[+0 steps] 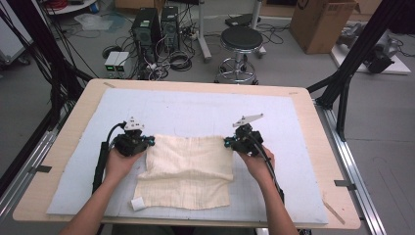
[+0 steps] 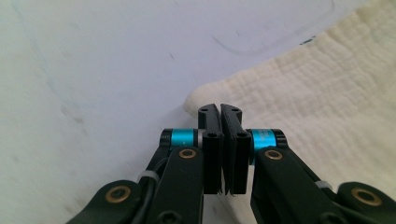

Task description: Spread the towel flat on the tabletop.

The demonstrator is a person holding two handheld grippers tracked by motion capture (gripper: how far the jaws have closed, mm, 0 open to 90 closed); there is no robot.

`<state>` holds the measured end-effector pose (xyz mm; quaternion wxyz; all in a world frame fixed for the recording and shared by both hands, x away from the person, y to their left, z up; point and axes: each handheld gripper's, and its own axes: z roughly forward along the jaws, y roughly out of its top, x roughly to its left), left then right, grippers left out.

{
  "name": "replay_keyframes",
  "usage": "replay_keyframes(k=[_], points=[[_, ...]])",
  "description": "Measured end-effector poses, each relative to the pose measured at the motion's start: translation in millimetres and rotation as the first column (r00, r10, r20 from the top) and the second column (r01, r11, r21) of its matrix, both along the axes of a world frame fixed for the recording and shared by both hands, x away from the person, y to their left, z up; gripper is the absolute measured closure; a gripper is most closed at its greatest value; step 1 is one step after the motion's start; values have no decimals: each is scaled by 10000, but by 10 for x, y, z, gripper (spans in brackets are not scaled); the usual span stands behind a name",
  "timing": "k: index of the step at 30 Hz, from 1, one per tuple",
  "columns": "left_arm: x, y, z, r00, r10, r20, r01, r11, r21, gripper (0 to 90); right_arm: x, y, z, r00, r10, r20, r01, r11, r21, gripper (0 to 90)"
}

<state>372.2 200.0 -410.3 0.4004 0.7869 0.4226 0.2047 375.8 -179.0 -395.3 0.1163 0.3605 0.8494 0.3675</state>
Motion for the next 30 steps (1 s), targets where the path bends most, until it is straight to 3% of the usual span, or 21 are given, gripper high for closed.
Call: replay_keyframes(k=[2, 3, 4, 5, 6, 8, 9, 11, 17, 21, 24, 26, 30], points=[[175, -47, 74, 9980, 501, 385, -495, 9986, -185, 871, 137, 10, 102, 9993, -222, 310, 228, 9996, -187, 850], [278, -72, 102, 9956, 801, 484, -791, 9966, -208, 861, 347, 19, 201, 9954, -752, 595, 777, 9962, -396, 809], [372, -94, 123, 9929, 1071, 522, -1064, 9942, -169, 861, 347, 19, 201, 9954, -752, 595, 777, 9962, -396, 809], [438, -117, 130, 9890, 1354, 590, -1344, 9907, -194, 805, 453, 20, 235, 9897, -1222, 743, 1260, 9908, -486, 699], [484, -113, 136, 9901, 1340, 408, -1328, 9907, -299, 727, 539, 7, 253, 9838, -1566, 870, 1598, 9867, -312, 635], [503, -82, 130, 9928, 1174, 255, -1157, 9915, -600, 680, 605, -24, 251, 9840, -1582, 816, 1558, 9872, 350, 609], [494, -63, 124, 9945, 1034, 178, -1023, 9933, -546, 676, 606, -25, 237, 9846, -1540, 828, 1522, 9880, 271, 603], [455, -12, 98, 9972, 740, 116, -733, 9960, -515, 644, 587, -21, 184, 9917, -1228, 391, 1219, 9922, 248, 575], [218, 167, 76, 9995, 300, 34, -295, 9936, -1092, 605, 375, -71, 59, 9968, -793, 108, 786, 9954, 542, 533], [16, 247, 107, 9995, -284, 137, 300, 9913, -1283, 576, 149, -116, 37, 9984, -429, 360, 393, 9946, 963, 498], [-170, 284, 120, 9969, -722, 310, 758, 9878, -1364, 549, 4, -114, 46, 9998, 222, -19, -218, 9926, 1196, 437], [-294, 299, 117, 9939, -1043, 351, 1081, 9852, -1329, 533, -167, -107, 54, 9957, 536, 757, -635, 9887, 1356, 440], [-543, 327, 63, 9880, -1451, 534, 1511, 9795, -1334, 502, -437, -97, 41, 9891, 1218, 823, -1324, 9815, 1385, 425]])
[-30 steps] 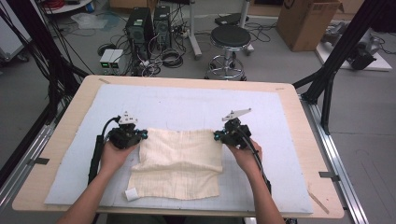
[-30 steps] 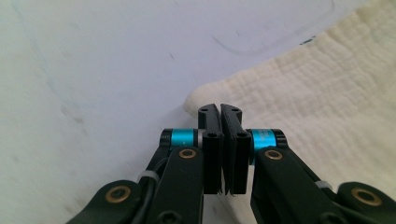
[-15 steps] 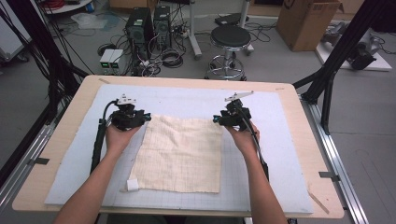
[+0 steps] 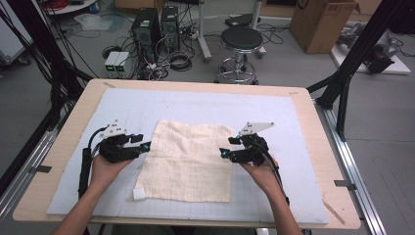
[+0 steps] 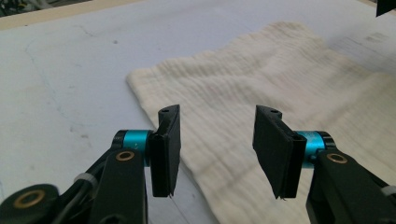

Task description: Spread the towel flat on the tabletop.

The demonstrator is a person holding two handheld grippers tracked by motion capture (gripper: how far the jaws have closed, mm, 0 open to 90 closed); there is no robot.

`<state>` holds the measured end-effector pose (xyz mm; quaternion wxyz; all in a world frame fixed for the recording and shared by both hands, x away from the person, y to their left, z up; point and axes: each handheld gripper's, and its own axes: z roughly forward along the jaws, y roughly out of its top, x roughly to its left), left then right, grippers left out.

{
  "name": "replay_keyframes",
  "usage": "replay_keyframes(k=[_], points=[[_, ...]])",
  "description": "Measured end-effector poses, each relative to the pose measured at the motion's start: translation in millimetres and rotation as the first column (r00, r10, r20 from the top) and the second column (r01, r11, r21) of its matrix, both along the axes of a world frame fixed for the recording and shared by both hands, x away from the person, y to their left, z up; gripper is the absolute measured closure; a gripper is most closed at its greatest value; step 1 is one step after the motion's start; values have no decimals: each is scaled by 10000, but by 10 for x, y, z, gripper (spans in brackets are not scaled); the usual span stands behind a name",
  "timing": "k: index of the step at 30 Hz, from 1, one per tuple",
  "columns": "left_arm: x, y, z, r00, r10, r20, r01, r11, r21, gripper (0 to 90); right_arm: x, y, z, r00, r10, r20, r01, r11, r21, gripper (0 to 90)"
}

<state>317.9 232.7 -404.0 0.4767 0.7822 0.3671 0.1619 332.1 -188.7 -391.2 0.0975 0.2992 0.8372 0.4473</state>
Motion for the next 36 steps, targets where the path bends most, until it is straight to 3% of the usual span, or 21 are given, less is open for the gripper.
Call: replay_keyframes(k=[6, 9, 15, 18, 20, 23, 25, 29, 32, 36], points=[[-352, 21, -121, 9975, -697, 60, 696, 9975, 143, 463, -351, -40, -127, 9947, 1033, -15, -1032, 9944, 247, 514], [-505, 33, -211, 9951, -989, -91, 991, 9949, 184, 459, -488, -39, -203, 9887, 1501, -39, -1501, 9887, 49, 545], [-669, 6, -302, 9850, -1694, -317, 1713, 9825, 730, 459, -614, -33, -359, 9771, 2088, -412, -2100, 9773, -266, 539], [-690, -15, -360, 9765, -2067, -614, 2119, 9727, 949, 490, -675, -30, -420, 9701, 2362, -554, -2385, 9704, -389, 547], [-668, -30, -402, 9677, -2275, -1088, 2396, 9640, 1152, 543, -710, -18, -462, 9653, 2518, -687, -2557, 9651, -557, 551], [-681, -36, -407, 9688, -2278, -973, 2391, 9628, 1263, 593, -741, 24, -511, 9585, 2731, -820, -2807, 9541, -1042, 583], [-689, -37, -413, 9714, -2222, -839, 2322, 9627, 1388, 630, -751, 35, -514, 9635, 2626, -522, -2672, 9555, -1254, 650], [-675, -44, -408, 9741, -2103, -834, 2205, 9650, 1422, 727, -733, 21, -514, 9673, 2489, -484, -2532, 9585, -1313, 753], [-677, -82, -404, 9713, -2232, -817, 2335, 9604, 1521, 817, -707, 5, -506, 9662, 2509, -594, -2567, 9581, -1273, 866], [-671, -119, -392, 9670, -2406, -838, 2512, 9554, 1555, 868, -708, -7, -498, 9630, 2575, -799, -2658, 9565, -1204, 883]])
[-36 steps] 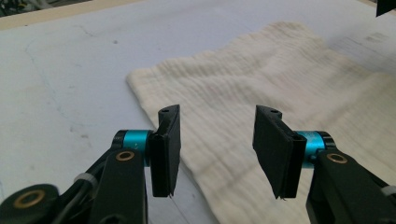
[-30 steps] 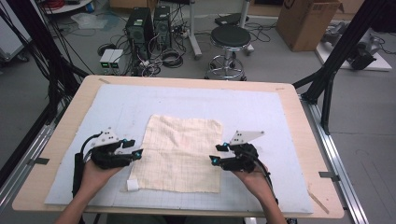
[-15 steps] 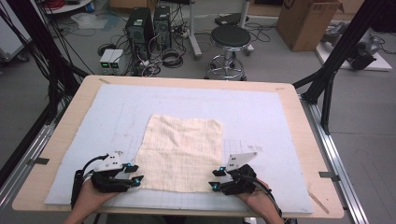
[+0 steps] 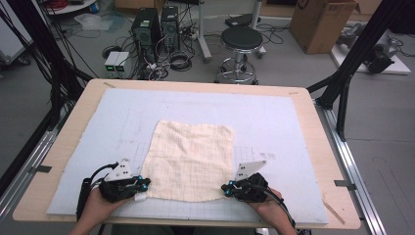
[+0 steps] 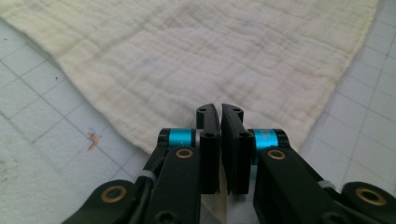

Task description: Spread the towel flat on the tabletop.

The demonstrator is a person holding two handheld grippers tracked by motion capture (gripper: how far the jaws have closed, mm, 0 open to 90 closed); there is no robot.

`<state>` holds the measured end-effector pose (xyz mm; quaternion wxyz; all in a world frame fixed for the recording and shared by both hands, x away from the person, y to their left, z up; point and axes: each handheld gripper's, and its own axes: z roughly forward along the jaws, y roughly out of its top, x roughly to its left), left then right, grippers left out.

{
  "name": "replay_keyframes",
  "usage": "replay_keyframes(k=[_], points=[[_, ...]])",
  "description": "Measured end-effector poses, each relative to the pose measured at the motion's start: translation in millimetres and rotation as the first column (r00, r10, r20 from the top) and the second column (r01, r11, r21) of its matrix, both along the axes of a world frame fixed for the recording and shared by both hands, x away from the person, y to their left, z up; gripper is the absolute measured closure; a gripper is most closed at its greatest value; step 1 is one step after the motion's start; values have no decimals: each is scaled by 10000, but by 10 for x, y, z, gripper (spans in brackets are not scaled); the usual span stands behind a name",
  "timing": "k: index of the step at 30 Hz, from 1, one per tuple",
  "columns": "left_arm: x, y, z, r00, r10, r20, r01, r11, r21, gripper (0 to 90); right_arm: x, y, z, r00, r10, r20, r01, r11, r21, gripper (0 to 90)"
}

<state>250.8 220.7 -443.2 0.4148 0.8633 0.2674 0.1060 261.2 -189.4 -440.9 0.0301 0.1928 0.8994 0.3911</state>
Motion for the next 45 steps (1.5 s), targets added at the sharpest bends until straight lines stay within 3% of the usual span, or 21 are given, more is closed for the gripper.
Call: replay_keyframes(k=[12, 15, 22, 29, 31, 35, 45], points=[[-95, 9, 79, 9991, -384, 155, 390, 9985, -393, 880, -52, -150, 52, 9997, -134, -211, 146, 9983, 556, 888], [-123, 11, 91, 9991, -395, 177, 400, 9988, -283, 880, -77, -144, 53, 9998, -21, -183, 31, 9985, 542, 888], [-171, 31, 102, 9990, -427, 125, 432, 9980, -451, 880, -130, -158, 64, 9999, -11, -170, 22, 9981, 622, 887], [-252, 16, 99, 9980, -622, 68, 624, 9976, -302, 881, -182, -157, 43, 9992, 115, -373, -94, 9984, 563, 885], [-262, 19, 103, 9974, -714, 127, 719, 9967, -388, 875, -182, -160, 37, 9992, 98, -381, -74, 9980, 628, 851], [-250, 22, 121, 9982, -555, 220, 568, 9963, -644, 737, -157, -179, 59, 9990, -164, -415, 205, 9947, 1010, 764], [-172, 45, 141, 9979, -85, 640, 167, 9916, -1284, 603, -97, -236, 96, 9957, -873, -326, 912, 9841, 1523, 642]])
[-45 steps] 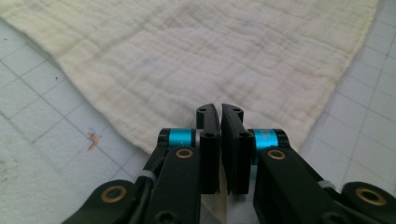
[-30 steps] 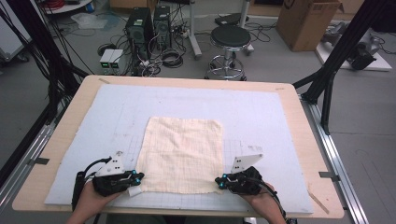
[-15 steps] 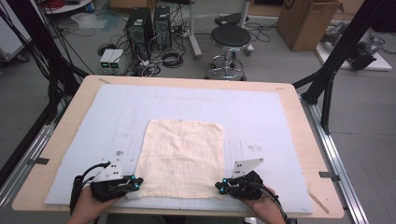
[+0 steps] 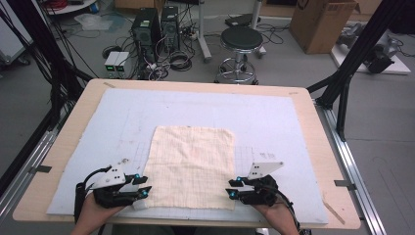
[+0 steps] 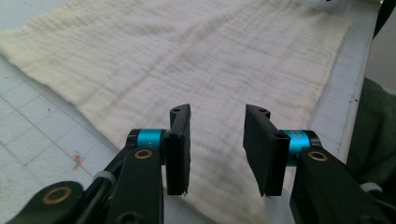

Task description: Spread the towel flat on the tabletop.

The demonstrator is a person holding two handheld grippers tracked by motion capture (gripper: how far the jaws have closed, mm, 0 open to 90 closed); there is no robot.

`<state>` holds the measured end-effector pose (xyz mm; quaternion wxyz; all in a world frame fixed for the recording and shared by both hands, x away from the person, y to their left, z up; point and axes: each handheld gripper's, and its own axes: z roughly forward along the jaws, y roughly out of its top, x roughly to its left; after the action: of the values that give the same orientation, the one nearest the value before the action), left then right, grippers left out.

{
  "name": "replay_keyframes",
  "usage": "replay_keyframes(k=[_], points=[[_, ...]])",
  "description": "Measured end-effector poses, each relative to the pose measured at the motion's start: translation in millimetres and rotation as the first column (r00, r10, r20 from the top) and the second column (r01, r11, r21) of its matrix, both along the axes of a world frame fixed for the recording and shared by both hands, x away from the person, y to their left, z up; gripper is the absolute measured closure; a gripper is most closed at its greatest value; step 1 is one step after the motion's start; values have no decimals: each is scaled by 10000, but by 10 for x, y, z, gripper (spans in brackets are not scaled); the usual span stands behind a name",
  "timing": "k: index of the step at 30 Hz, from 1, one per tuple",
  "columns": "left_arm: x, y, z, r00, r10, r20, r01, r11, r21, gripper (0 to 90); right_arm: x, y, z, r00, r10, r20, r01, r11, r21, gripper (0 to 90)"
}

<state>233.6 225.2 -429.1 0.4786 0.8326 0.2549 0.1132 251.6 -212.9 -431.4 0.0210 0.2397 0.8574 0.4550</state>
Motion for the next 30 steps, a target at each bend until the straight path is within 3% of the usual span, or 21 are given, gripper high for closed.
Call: replay_keyframes(k=[7, 15, 30], points=[[77, 0, -4, 9995, 315, -52, -316, 9993, -186, 529, 76, -37, 21, 9988, -494, 71, 491, 9979, 420, 557], [134, 31, -2, 9966, 806, 150, -799, 9960, -401, 480, 136, -32, 58, 9965, -830, 124, 817, 9936, 783, 451], [198, 68, 6, 9908, 1348, -103, -1351, 9888, -631, 341, 196, 17, 88, 9906, -1259, 540, 1230, 9909, 549, 315]])
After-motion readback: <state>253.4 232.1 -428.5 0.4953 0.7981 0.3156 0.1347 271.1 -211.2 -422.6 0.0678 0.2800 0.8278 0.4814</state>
